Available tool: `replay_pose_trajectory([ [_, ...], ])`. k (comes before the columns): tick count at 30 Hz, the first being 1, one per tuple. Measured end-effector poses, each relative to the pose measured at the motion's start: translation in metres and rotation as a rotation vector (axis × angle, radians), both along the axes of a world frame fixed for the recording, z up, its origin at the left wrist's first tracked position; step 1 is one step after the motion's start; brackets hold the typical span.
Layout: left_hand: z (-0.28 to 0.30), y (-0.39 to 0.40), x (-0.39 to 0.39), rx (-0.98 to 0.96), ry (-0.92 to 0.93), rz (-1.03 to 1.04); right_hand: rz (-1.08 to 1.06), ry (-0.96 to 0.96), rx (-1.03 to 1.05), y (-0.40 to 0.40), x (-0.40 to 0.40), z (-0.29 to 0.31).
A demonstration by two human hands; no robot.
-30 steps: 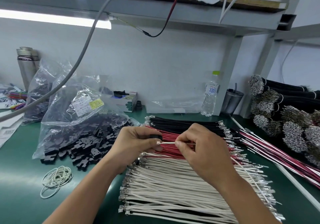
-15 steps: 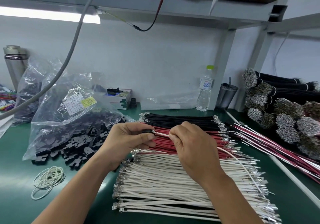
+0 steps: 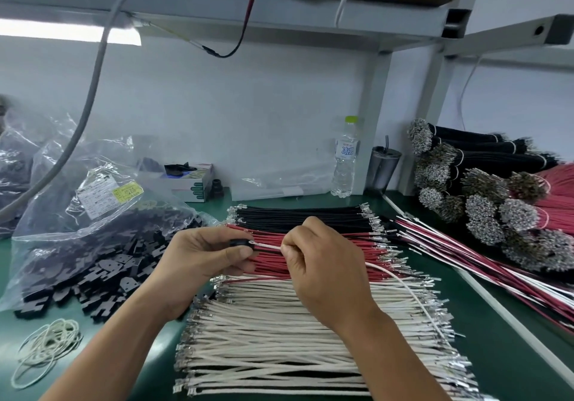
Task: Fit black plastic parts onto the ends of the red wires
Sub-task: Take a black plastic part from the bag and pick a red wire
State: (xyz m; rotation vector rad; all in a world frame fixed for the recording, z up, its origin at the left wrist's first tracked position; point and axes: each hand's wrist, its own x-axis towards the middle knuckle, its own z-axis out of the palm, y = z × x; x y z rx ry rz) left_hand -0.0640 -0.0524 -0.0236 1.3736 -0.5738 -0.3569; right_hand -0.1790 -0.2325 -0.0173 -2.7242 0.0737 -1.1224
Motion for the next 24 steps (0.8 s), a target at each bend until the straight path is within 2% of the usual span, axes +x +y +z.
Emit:
replay_pose_trajectory([
  [8,-0.001,-0.001,0.002,-0.006,-0.011,-0.005,0.015,-0.105,0.013,0.0,0.0,0.0],
  [12,-0.001,0.0,0.001,0.021,-0.046,-0.018,0.044,-0.075,0.03,0.0,0.002,-0.002],
  [18,0.002,0.002,-0.001,0.103,-0.072,-0.016,0.159,-0.005,0.202,-0.004,0.008,-0.009],
  [24,0.005,0.001,-0.005,0.144,-0.144,0.018,0.107,-0.148,0.0,0.0,0.005,-0.009],
])
